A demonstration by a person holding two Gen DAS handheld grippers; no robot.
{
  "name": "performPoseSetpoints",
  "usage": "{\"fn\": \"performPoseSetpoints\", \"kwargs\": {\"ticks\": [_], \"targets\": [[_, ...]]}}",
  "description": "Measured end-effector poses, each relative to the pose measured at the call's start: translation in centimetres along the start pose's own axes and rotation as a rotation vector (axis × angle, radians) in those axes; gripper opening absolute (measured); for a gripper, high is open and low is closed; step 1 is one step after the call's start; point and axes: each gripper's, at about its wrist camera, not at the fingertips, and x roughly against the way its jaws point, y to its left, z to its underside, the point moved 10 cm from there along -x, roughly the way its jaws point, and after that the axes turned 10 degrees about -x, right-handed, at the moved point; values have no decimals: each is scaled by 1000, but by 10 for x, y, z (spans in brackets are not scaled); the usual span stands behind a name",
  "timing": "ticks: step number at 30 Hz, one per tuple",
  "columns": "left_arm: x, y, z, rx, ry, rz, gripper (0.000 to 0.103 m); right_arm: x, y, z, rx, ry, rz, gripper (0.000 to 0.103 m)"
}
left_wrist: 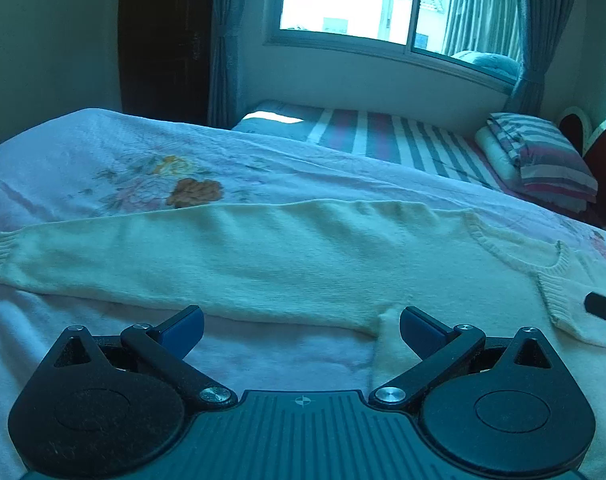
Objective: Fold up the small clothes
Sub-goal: 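Carry the held cuff across the sweater body and open the right gripper, then grasp the other sleeve cuff with the left gripper and pull it across the body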
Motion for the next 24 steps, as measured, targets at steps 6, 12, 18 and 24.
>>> {"fn": "performPoseSetpoints", "kwargs": {"ticks": [6, 12, 18, 24], "targets": [[5, -99, -18, -30, -32, 241, 81, 64, -94, -23, -104, -81, 183, 36], [-1, -191, -22, 25, 37, 414, 45, 98, -145, -30, -147, -112, 233, 37], [-30, -223, -1, 242, 156, 515, 45, 112, -167, -31, -162, -114, 235, 37], [-56, -232, 2, 358, 134, 550, 45, 110, -186, -31, -180, -101, 245, 37]]}}
